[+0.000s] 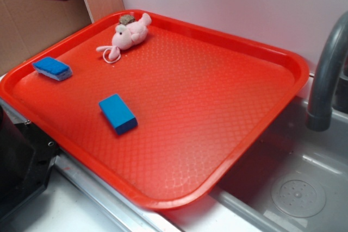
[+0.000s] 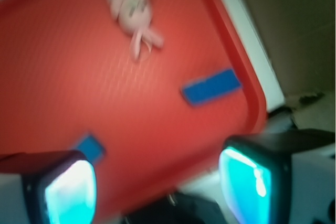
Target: Grab the blue sponge.
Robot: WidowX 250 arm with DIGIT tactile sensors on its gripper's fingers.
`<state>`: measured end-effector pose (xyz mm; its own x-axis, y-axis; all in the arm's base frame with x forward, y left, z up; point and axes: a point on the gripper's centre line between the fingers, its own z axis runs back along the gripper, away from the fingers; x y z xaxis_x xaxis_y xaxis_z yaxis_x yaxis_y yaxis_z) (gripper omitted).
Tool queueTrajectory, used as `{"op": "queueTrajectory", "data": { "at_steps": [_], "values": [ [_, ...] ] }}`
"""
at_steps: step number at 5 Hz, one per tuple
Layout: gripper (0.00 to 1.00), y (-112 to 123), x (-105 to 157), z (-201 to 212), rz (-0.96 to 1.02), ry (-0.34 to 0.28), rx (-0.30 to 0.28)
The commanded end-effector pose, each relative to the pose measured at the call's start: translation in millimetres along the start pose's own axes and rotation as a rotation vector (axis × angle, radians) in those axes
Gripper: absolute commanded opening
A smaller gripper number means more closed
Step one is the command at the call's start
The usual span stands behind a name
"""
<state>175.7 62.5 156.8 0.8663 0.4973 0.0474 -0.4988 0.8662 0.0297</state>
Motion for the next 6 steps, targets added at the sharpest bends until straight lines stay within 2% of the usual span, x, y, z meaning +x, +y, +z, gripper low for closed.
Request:
{"op": "queueTrajectory", "data": {
  "at_steps": [1, 2, 3, 4, 6],
  "values": [
    [1.00, 64.1, 29.6, -31.2, 0.514, -0.204, 0.025],
    [1.00, 68.8, 26.0, -54.0, 0.764, -0.194, 0.041],
    [1.00, 61.8, 20.0, -73.2, 0.972, -0.118, 0.048],
    [1.00, 58.4, 23.3, -99.9, 1.001, -0.029, 0.054],
    [1.00, 59.3, 19.1, -139.6, 0.918, 0.048, 0.133]
  ]
}}
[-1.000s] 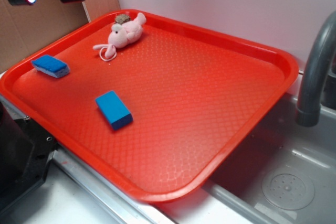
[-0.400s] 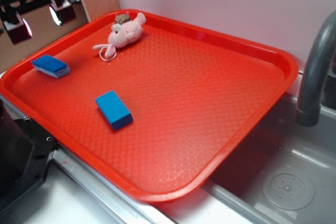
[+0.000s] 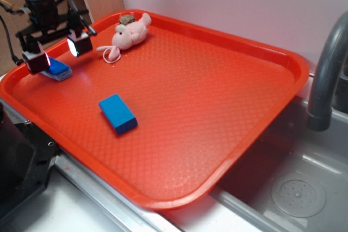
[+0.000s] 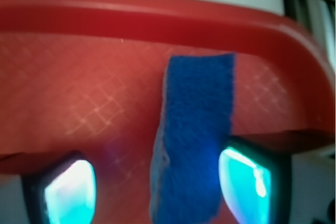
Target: Grab the blue sponge.
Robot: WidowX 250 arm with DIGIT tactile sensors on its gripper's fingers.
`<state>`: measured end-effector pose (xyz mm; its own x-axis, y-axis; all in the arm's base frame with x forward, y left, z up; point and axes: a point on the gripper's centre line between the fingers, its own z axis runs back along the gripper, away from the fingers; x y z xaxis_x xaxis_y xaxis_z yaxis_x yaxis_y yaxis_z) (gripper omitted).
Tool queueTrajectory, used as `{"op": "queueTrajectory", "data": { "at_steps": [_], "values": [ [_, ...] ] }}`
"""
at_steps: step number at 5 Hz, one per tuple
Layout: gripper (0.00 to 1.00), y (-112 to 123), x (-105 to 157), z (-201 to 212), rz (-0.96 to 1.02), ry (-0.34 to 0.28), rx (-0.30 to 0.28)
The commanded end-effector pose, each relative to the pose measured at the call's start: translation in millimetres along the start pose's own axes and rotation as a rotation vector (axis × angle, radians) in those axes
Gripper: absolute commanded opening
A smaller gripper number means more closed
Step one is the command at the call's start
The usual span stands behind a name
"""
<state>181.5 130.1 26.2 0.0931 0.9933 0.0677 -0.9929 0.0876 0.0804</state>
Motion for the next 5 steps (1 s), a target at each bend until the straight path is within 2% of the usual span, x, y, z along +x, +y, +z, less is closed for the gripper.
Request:
{"op": "queueTrajectory", "data": {
  "at_steps": [1, 2, 3, 4, 5],
  "values": [
    [0.00, 22.4, -2.6, 4.9, -0.047, -0.042, 0.028],
    [0.00, 27.3, -3.2, 26.2, -0.119, -0.077, -0.023],
    [0.00, 6.0, -42.1, 79.1, -0.354, -0.143, -0.122],
    [0.00, -28.9, -84.2, 135.3, -0.591, -0.163, -0.229],
    [0.00, -27.7, -136.1, 178.5, -0.841, -0.175, -0.252]
  ]
}}
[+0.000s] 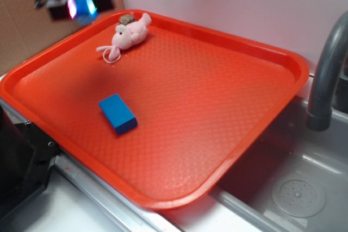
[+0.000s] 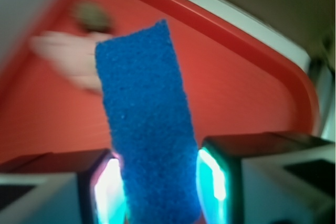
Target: Grab the blue sponge.
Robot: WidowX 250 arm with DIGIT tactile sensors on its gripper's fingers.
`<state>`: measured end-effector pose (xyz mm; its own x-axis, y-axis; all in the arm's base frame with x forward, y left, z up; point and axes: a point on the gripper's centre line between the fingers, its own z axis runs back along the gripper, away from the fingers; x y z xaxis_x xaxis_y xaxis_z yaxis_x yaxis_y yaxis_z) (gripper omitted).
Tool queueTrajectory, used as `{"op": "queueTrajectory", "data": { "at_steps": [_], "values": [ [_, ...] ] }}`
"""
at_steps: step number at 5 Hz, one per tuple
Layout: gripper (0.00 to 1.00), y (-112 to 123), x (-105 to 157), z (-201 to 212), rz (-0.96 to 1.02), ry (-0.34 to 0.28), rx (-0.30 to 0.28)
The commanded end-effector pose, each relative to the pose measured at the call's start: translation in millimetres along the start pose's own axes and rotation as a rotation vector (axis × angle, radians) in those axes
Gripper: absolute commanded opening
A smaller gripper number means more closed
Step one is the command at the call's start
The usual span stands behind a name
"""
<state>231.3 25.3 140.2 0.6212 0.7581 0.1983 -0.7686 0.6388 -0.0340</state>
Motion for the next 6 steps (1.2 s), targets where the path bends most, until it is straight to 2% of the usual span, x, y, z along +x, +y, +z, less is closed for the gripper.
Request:
{"op": "queueTrajectory", "data": {
  "at_steps": [1, 2, 3, 4, 6],
  "values": [
    [0.00, 16.0, -32.9, 74.2, -0.499, 0.010, -0.109],
    [0.00, 40.4, -36.0, 81.1, -0.703, 0.123, -0.229],
    [0.00, 69.7, -26.5, 69.7, -0.706, 0.107, -0.168],
    [0.00, 74.6, -9.6, 59.5, -0.722, 0.087, -0.159],
    [0.00, 65.8, -9.1, 52.4, -0.731, 0.060, -0.097]
  ]
}}
